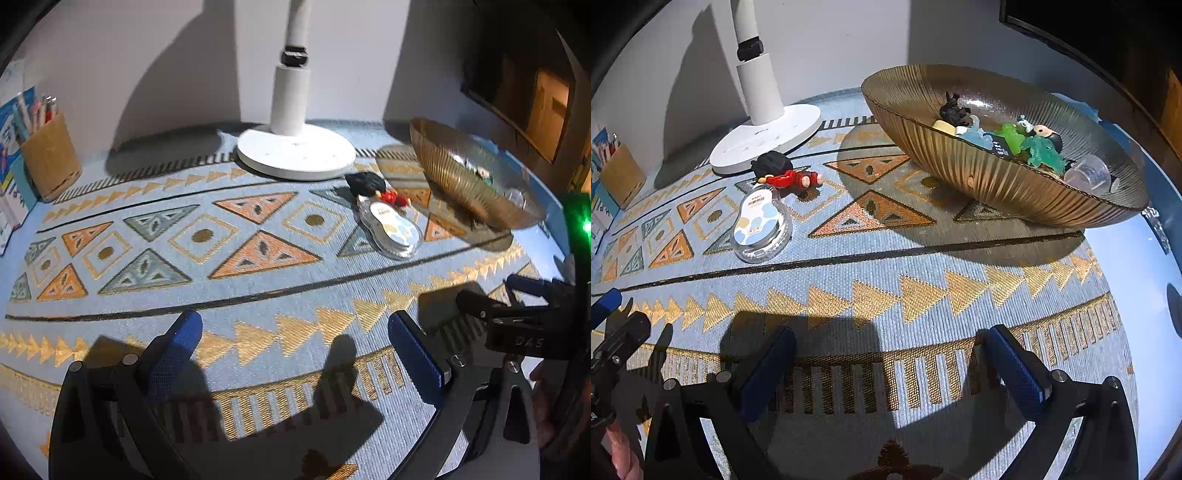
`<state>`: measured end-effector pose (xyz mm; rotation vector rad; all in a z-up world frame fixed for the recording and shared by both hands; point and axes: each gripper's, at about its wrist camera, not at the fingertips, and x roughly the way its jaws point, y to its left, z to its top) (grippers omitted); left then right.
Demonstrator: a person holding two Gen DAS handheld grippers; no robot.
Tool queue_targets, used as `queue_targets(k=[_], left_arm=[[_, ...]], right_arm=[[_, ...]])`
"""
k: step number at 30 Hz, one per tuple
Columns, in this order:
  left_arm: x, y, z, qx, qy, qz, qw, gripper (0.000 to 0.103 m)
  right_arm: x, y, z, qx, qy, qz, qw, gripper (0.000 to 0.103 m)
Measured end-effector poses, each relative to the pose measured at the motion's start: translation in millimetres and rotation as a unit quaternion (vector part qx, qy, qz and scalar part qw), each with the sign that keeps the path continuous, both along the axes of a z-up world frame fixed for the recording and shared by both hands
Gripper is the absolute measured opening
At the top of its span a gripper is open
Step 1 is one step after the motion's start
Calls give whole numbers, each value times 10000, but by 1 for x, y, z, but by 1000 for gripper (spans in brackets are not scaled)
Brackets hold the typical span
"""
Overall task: Organize rigid objects
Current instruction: 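Move both tools back and grasp the clear blister pack with the left tool, then grasp the red-and-black figure with the right tool while the left tool holds the blister pack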
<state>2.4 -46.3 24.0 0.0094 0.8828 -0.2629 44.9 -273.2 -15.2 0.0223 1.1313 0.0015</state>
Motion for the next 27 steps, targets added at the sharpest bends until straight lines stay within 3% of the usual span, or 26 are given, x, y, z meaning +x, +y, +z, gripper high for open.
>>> queue_targets(k=[8, 10, 11, 14, 19, 21, 23, 27], left_arm=[[52, -67, 8, -252, 324, -479, 9980, 98], [70, -84, -3, -217, 535, -557, 9968, 72], [76, -91, -8, -224, 681, -607, 9956, 64], [80, -103, -6, 16, 464, -556, 9974, 64], [83, -102, -9, 15, 376, -565, 9977, 64], [83, -97, -8, 3, 354, -601, 9976, 53], [85, -87, -7, -48, 415, -698, 9967, 48], [82, -46, -6, 98, 394, -646, 9971, 48]], right_arm=[[-17, -47, 23, 1074, -282, -396, 9930, 103], [-16, -51, 28, 1253, -251, -274, 9914, 103], [-17, -51, 30, 1292, -246, -238, 9910, 103], [-17, -51, 32, 1329, -242, -115, 9908, 103], [-3, -40, 33, 1169, -202, 99, 9929, 103], [2, -38, 34, 1256, -190, 141, 9918, 103], [7, -35, 34, 1292, -164, 193, 9913, 103], [23, -14, 32, 1191, -11, 501, 9916, 103]])
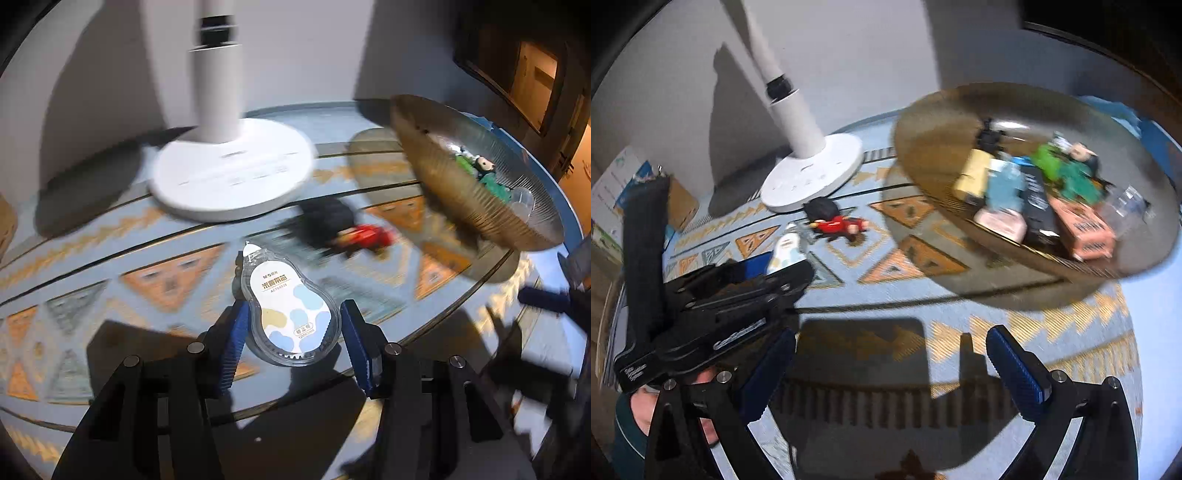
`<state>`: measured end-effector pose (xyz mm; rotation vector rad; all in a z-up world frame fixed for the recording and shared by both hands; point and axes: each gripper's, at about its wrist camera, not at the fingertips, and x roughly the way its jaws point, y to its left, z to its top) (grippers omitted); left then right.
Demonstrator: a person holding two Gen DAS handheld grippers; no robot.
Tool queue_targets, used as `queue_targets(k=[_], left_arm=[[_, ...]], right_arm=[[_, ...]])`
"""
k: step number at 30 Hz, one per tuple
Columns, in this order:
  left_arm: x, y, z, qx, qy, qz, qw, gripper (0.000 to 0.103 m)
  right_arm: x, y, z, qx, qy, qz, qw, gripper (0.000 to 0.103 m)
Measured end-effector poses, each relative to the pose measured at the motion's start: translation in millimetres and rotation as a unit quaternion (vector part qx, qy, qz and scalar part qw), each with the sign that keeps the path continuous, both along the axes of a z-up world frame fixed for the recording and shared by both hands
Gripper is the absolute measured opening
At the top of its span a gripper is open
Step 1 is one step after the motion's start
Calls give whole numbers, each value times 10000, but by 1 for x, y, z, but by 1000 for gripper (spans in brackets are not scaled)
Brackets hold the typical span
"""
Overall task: Organize rigid objects
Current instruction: 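Grasp the red-and-black figure with the right tool while the left tool holds the blister pack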
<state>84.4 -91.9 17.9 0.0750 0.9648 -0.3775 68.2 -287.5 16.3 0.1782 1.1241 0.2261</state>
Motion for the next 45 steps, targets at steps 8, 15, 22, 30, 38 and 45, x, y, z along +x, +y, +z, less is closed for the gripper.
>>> queue_targets(k=[8, 15, 22, 30, 38, 45], left_arm=[[2, 64, 0, -285, 195, 48, 9994, 48], [-2, 53, 0, -286, 155, -85, 9994, 72], [-3, 52, -2, 121, 5, -54, 9999, 59], [-6, 80, 0, -121, 166, 118, 9997, 59], [8, 56, -2, -36, 55, 133, 9999, 64], [13, 58, -2, -187, 15, 311, 9993, 60]], right_arm=[[45, 62, -13, -249, -182, 403, 9987, 97], [85, 86, -32, -509, -382, 177, 9978, 89], [81, 86, -36, -760, -398, 342, 9957, 39], [47, 72, -26, -34, -5, 589, 9983, 40], [71, 83, -20, -689, -562, 544, 9946, 85], [102, 103, -42, -990, -408, 777, 9912, 59]])
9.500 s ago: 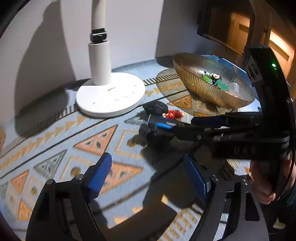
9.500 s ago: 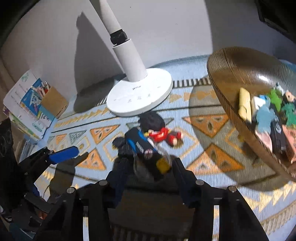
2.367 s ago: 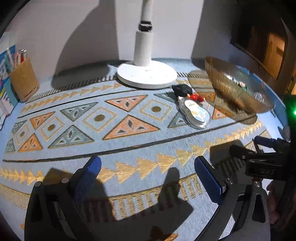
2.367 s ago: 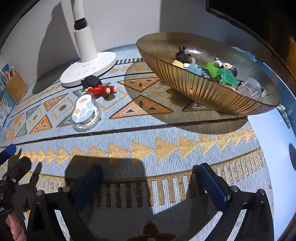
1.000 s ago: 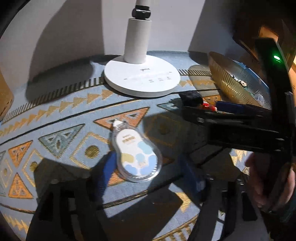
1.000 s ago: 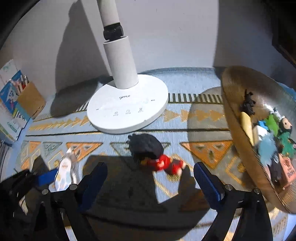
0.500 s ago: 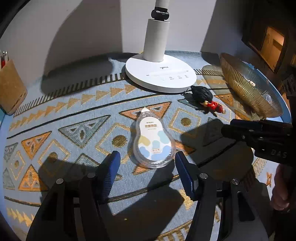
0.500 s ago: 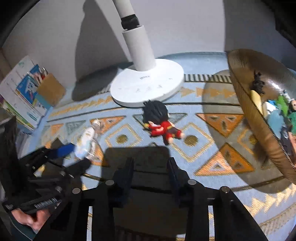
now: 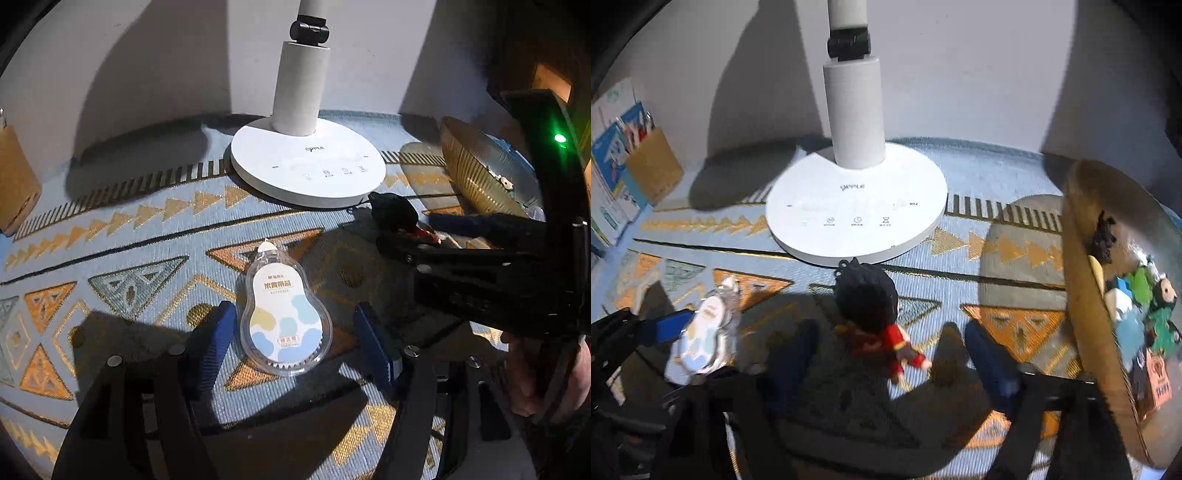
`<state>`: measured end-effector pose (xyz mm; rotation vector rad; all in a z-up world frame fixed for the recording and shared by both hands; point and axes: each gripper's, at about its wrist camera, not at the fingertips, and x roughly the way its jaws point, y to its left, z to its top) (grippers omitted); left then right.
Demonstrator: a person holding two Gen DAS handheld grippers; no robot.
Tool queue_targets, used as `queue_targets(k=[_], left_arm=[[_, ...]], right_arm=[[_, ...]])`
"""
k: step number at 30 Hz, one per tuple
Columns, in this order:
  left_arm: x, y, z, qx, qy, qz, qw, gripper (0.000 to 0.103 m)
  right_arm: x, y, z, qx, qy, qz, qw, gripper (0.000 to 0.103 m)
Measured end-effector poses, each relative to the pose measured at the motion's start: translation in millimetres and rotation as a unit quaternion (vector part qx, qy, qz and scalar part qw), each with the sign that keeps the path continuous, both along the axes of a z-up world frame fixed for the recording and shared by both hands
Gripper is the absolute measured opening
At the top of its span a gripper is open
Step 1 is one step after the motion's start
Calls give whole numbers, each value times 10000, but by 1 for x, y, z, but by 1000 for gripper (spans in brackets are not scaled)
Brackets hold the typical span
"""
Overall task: Organize rigid objects
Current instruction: 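Grasp the red-and-black figure with the right tool while the left tool holds the blister pack, then carry the blister pack and red figure over the amber bowl and open both tools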
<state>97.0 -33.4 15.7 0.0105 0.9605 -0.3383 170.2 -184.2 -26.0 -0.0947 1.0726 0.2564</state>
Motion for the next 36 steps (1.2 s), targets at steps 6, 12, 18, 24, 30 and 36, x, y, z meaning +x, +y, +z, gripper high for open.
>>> queue_targets(k=[6, 12, 18, 24, 30, 36], left_arm=[[0, 3, 2, -134, -33, -48, 9999, 46], [-31, -6, 30, -247, -509, -328, 9979, 46], [-53, -14, 51, -326, -673, -425, 9963, 46], [-70, -41, 90, -449, -1114, -602, 9909, 46], [-80, -95, 145, -588, -1842, -860, 9774, 46], [-74, -147, 182, -753, -2334, -1181, 9622, 46]], right_arm=[[-6, 5, 4, 182, -30, 269, 9995, 38], [-36, -6, 26, 711, -45, 343, 9969, 32], [-74, -27, 46, 974, -148, 274, 9948, 32], [-108, -62, 83, 1164, -487, 4, 9920, 32], [-121, -122, 145, 1159, -1187, -632, 9841, 32], [-113, -187, 194, 1131, -1659, -1266, 9714, 32]])
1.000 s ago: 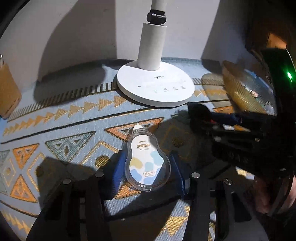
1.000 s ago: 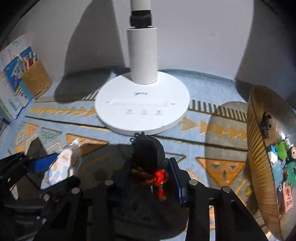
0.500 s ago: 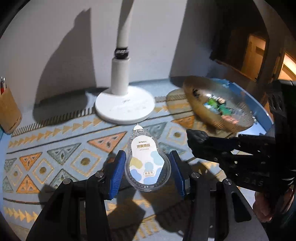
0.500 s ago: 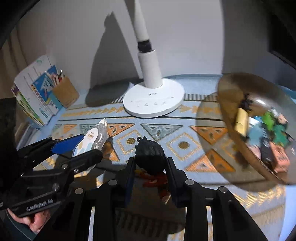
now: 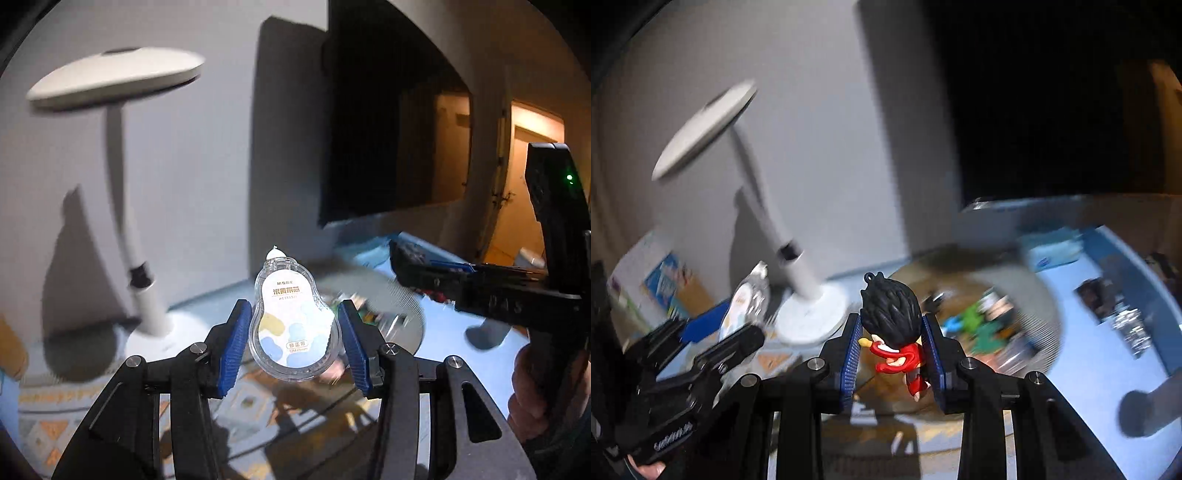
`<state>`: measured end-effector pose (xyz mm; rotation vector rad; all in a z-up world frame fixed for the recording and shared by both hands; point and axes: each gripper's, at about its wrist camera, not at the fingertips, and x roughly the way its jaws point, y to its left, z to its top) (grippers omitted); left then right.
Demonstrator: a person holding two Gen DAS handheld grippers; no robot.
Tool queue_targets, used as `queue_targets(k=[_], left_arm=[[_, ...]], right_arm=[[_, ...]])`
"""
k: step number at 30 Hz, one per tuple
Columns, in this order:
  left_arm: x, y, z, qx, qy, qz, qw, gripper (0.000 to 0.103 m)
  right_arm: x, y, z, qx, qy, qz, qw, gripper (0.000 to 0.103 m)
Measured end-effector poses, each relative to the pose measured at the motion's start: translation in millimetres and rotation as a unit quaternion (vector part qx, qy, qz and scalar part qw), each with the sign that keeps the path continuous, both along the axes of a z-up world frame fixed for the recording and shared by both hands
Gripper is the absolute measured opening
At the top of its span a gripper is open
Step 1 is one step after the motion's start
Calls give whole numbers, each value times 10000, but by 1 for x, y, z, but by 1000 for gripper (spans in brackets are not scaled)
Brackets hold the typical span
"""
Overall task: Organize rigid objects
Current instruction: 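Carry the blister pack and red figure over the amber bowl and open both tools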
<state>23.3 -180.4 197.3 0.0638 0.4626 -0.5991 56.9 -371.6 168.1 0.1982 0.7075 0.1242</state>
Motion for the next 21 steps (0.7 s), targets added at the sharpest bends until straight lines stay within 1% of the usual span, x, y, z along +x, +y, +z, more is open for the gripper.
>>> queue_targets(k=[3, 5, 7, 9, 12, 13, 18, 21], left_arm=[[10, -25, 5, 6, -191, 18, 9998, 46], [16, -40, 1, 92, -242, 30, 9997, 46], [27, -55, -7, 94, -118, -45, 9999, 46], [46, -71, -19, -2, 171, -112, 9998, 46], [72, -79, -36, -232, 711, -192, 9970, 46], [76, -80, -42, -248, 795, -167, 9964, 46], [92, -94, -77, -21, 1146, -97, 9934, 46], [96, -104, -89, 57, 1255, -138, 9920, 46]], right_arm=[[9, -34, 19, 44, -149, -387, 9991, 32], [16, -52, 24, 106, -148, -551, 9983, 32], [26, -68, 22, 181, -75, -708, 9973, 32], [37, -80, 14, 233, 17, -812, 9964, 32], [57, -96, -9, 309, 319, -1009, 9939, 32], [60, -99, -16, 331, 392, -1041, 9932, 32], [77, -115, -60, 376, 827, -1141, 9893, 32], [85, -121, -79, 472, 1040, -1164, 9866, 32]])
